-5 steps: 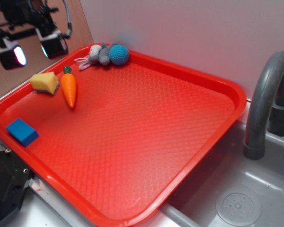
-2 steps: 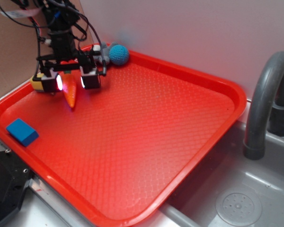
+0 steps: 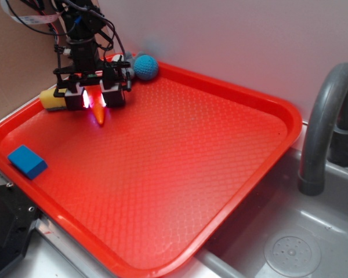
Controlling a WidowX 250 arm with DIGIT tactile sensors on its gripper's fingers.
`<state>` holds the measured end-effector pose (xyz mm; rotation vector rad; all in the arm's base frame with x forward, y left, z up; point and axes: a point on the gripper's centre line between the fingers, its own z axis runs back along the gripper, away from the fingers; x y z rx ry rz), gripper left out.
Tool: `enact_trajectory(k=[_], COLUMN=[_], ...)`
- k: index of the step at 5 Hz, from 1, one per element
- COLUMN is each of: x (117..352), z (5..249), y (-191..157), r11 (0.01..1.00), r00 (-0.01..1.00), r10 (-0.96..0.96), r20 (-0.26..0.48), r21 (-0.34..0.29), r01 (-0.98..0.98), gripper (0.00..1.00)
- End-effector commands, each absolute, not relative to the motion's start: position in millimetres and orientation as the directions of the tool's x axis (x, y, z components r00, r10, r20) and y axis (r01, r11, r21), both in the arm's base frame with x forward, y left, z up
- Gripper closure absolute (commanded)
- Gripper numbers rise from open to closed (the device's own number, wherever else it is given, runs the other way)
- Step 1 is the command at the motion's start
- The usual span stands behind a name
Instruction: Grab the carrot.
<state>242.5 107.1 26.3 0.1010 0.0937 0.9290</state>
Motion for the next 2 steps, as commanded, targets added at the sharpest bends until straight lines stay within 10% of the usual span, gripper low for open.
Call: enact_trajectory(k=[1, 2], x=[226.7, 234.6], z=[91.1, 143.3], y=[76.1, 43.2], r11=[0.729, 0.882], r00=[0.742, 0.882], r10=[0.67, 0.472], r20=[0.02, -0.006], r21=[0.171, 0.02], r01=[-0.662, -0.472], gripper=[1.0, 1.0])
